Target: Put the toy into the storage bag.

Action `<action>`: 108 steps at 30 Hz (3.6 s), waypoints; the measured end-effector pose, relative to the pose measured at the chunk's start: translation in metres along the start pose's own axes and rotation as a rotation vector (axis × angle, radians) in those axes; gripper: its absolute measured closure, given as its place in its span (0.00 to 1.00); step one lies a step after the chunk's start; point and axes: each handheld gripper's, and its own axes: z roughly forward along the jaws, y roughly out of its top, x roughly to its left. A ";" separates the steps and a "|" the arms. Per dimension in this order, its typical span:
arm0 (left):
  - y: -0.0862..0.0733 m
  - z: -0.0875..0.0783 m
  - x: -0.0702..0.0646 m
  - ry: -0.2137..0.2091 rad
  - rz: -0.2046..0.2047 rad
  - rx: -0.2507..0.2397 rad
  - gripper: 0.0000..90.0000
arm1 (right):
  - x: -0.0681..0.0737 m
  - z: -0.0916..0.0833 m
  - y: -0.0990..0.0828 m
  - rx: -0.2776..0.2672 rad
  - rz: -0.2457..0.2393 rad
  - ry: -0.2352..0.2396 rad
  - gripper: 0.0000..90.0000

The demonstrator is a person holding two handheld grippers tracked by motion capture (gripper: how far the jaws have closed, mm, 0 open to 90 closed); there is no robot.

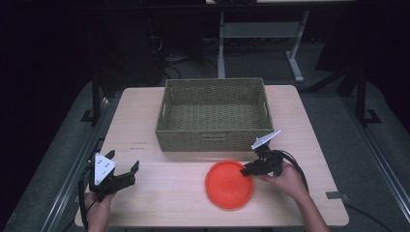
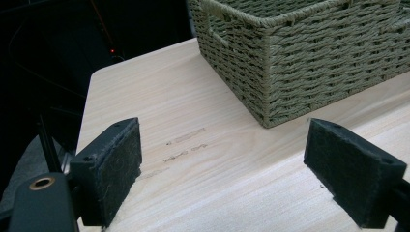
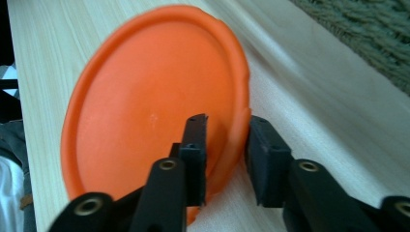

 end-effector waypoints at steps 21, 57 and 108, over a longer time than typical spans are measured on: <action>0.000 -0.001 0.001 0.011 0.000 -0.001 0.14 | 0.031 -0.039 0.012 -0.099 0.012 0.003 0.91; -0.001 -0.002 0.004 0.021 -0.005 0.000 0.14 | 0.054 -0.127 0.075 -0.165 -0.061 -0.117 0.91; -0.002 -0.002 0.004 0.027 0.003 -0.001 0.14 | 0.041 -0.163 0.167 -0.154 -0.039 -0.191 0.91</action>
